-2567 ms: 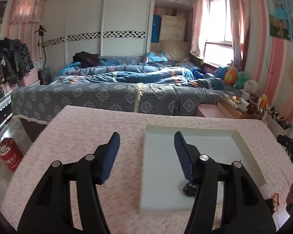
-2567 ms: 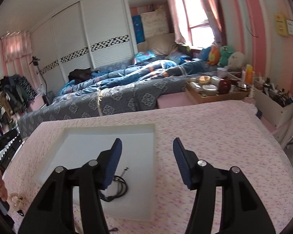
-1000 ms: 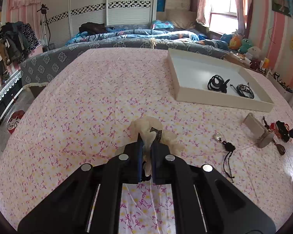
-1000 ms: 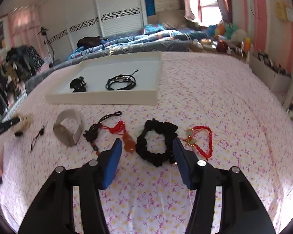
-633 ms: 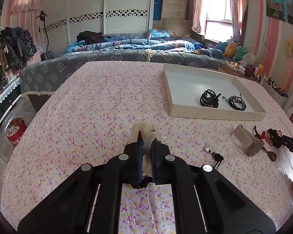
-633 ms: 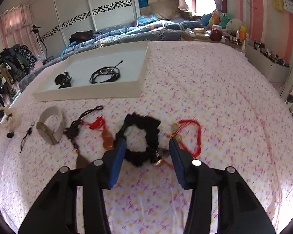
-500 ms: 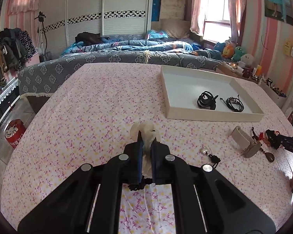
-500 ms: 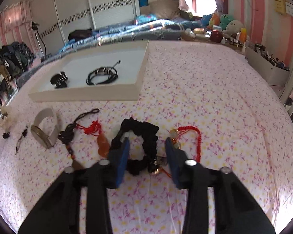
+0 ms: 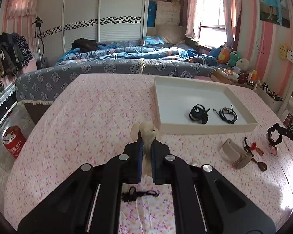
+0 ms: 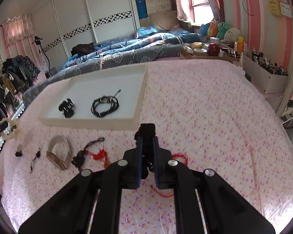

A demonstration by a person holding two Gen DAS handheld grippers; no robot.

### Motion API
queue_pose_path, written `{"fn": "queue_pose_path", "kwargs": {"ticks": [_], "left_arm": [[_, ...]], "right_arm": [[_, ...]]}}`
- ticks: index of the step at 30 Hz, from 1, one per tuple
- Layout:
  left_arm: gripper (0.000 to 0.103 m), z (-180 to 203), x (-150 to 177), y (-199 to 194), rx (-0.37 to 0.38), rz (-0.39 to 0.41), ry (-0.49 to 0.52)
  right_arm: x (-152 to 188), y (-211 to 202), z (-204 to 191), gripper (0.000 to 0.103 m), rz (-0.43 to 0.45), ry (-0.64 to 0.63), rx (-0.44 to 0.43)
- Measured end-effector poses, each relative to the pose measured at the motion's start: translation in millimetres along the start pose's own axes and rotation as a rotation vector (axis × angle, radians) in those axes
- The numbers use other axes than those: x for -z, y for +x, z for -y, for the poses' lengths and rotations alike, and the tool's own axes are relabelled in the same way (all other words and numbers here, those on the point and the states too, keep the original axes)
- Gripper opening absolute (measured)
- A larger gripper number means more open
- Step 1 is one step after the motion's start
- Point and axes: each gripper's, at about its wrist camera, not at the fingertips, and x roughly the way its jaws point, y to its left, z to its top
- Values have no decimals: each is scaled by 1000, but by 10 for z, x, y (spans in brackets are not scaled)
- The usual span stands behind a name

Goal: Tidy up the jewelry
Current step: 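Grasp the cream scrunchie with the left tool while the right tool grasps the black scrunchie, then carry both scrunchies in the two tools over the white tray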

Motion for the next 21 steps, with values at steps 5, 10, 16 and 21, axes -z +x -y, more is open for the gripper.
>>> {"fn": "queue_pose_path", "kwargs": {"ticks": [5, 10, 16, 21], "left_arm": [[4, 74, -147, 106, 8, -1, 25], [4, 189, -362, 170, 27, 21, 20], [4, 477, -643, 279, 59, 65, 27], [4, 794, -804, 553, 111, 77, 32]], "right_arm": [[-167, -79, -17, 9, 39, -1, -30], [-431, -124, -162, 9, 94, -12, -57], [-761, -113, -382, 10, 166, -13, -106], [-899, 122, -580, 10, 180, -2, -153]]}}
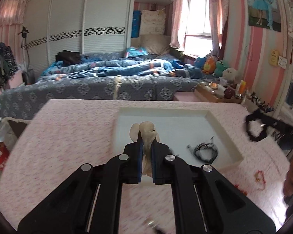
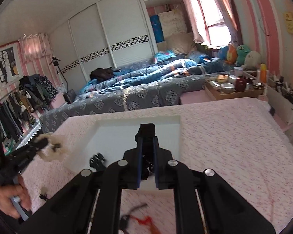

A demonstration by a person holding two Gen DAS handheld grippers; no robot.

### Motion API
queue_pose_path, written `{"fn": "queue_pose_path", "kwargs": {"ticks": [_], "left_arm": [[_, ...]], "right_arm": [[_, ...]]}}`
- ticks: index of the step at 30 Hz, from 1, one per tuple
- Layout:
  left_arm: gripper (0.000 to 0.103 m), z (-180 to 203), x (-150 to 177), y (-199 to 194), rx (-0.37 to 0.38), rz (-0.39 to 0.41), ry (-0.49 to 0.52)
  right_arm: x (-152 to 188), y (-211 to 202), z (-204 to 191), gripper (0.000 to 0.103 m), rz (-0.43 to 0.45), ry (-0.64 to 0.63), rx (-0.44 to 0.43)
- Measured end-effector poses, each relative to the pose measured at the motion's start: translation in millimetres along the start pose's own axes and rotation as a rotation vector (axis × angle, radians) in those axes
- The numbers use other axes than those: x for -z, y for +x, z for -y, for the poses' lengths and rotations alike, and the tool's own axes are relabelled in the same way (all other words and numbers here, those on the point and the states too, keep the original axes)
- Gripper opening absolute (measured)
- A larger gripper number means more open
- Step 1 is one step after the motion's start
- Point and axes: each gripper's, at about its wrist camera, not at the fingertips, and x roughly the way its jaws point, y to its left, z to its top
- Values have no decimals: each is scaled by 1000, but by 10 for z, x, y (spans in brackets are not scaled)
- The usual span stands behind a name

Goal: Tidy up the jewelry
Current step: 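Carry both scrunchies in the two tools over the white tray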

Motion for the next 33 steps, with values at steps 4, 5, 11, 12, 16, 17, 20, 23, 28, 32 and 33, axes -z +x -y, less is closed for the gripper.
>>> {"fn": "queue_pose_path", "kwargs": {"ticks": [4, 5, 11, 12, 16, 17, 20, 23, 28, 32, 33], "left_arm": [[4, 137, -41, 232, 18, 1, 21], [4, 159, -39, 306, 24, -4, 23], [4, 133, 125, 662, 51, -62, -7], [4, 146, 171, 696, 62, -68, -1], [4, 231, 264, 723, 120, -85, 6], [4, 257, 272, 718, 136, -88, 6], [4, 349, 311, 710, 154, -93, 32], [5, 321, 352, 689, 123, -93, 45], [5, -5, 346, 778, -4, -144, -2], [5, -161, 488, 986, -62, -239, -21], [5, -166, 504, 1008, -75, -249, -17]], "right_arm": [[14, 299, -99, 10, -30, 0, -46], [29, 370, -115, 10, -38, -3, -51], [184, 729, -93, 10, -99, 3, -75], [225, 754, -101, 10, -109, -2, -85], [340, 887, -183, 9, -157, -13, -126], [360, 905, -211, 10, -161, -14, -139], [399, 922, -252, 10, -168, -34, -140], [430, 903, -166, 10, -163, -38, -90], [413, 887, 178, 10, -165, 14, 11], [470, 971, 329, 11, -201, 26, 59], [485, 991, 336, 11, -210, 24, 67]]}}
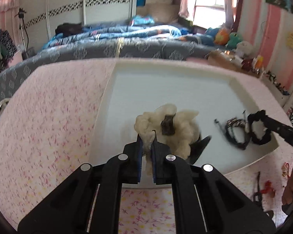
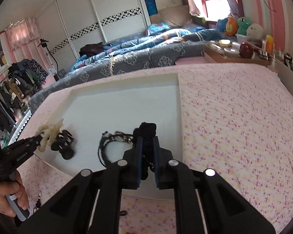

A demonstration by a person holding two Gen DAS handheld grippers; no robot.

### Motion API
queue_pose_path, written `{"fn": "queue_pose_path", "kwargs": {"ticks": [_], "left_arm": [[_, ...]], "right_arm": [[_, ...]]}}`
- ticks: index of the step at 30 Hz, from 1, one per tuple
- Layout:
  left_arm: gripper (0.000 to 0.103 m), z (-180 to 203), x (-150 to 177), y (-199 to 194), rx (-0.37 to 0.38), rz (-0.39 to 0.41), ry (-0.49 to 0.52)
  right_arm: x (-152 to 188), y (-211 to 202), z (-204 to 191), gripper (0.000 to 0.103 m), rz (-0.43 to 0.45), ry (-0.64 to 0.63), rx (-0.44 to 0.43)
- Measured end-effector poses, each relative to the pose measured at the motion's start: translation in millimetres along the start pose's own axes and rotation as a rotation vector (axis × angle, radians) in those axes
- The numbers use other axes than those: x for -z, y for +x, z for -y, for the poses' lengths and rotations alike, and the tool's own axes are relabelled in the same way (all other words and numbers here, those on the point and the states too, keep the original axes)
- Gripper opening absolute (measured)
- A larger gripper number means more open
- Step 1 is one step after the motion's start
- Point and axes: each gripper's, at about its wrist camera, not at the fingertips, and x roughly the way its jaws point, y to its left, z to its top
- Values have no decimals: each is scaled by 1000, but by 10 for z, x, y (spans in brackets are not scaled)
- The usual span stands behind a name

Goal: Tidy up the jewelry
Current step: 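Carry both scrunchies in the two tools over the white tray, then open both tools to release the scrunchies into the tray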

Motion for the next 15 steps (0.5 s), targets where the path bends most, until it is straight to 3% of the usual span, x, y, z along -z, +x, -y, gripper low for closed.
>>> {"fn": "queue_pose_path", "kwargs": {"ticks": [4, 14, 15], "left_arm": [[5, -31, 12, 19, -58, -5, 5], [7, -193, -49, 158, -110, -24, -36], [7, -172, -55, 173, -115, -23, -32]], "right_arm": [[18, 0, 1, 13, 2, -17, 35], [-34, -14, 75, 14, 15, -10, 83], [-38, -13, 81, 23, 17, -9, 87]]}}
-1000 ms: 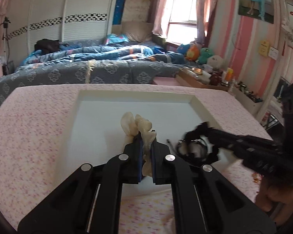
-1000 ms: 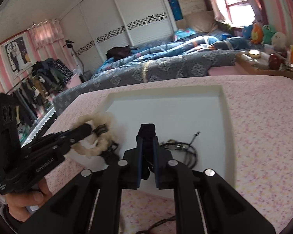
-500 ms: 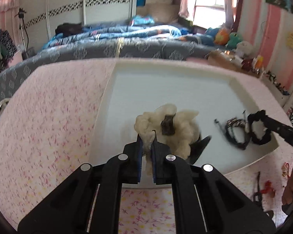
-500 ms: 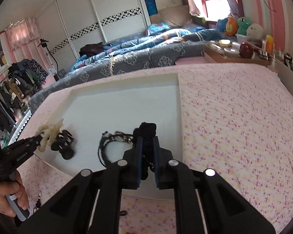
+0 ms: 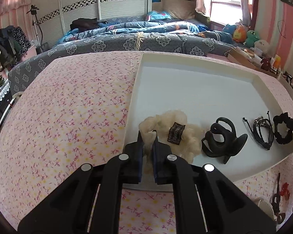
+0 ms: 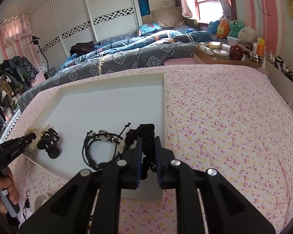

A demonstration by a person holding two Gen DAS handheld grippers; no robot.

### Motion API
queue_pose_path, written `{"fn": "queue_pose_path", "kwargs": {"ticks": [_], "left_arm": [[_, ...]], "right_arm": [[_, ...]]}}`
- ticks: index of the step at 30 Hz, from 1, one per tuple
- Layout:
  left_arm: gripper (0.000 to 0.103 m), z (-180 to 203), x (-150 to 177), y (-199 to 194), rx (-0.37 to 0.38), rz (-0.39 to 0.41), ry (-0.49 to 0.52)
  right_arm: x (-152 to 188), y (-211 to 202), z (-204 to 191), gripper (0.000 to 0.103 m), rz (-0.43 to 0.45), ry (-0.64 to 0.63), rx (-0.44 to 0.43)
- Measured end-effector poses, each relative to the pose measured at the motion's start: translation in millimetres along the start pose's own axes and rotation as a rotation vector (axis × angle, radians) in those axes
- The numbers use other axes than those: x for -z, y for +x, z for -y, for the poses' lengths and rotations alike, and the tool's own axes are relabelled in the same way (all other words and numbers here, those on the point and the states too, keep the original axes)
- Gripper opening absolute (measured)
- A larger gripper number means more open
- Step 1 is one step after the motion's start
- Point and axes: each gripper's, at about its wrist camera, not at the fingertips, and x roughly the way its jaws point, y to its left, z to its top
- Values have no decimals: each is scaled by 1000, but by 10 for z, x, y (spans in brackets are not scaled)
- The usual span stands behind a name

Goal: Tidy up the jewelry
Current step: 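Open both tools to release the scrunchies into the tray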

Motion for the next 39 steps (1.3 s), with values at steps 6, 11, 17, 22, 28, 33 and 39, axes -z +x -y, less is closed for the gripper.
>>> {"fn": "queue_pose_path", "kwargs": {"ticks": [6, 11, 17, 22, 28, 33, 39], "left_arm": [[9, 41, 11, 0, 10, 1, 2], [31, 80, 5, -68, 38, 31, 7], [76, 105, -25, -284, 17, 123, 22], [77, 44, -50, -308, 27, 128, -9], [77, -56, -93, -404, 71, 162, -66], [77, -14, -88, -463, 52, 176, -37], [82, -15, -113, -545, 39, 191, -38]], "right_arm": [[16, -17, -41, 38, 12, -5, -18], [-2, -95, -29, 38, 46, 9, -21], [-11, -142, -15, 41, 67, 20, -26], [-22, -187, 3, 41, 86, 31, -21], [-68, -226, 51, 41, 96, 51, -33], [-106, -311, 61, 43, 122, 53, -29], [-88, -260, 120, 46, 101, 78, -13]]}}
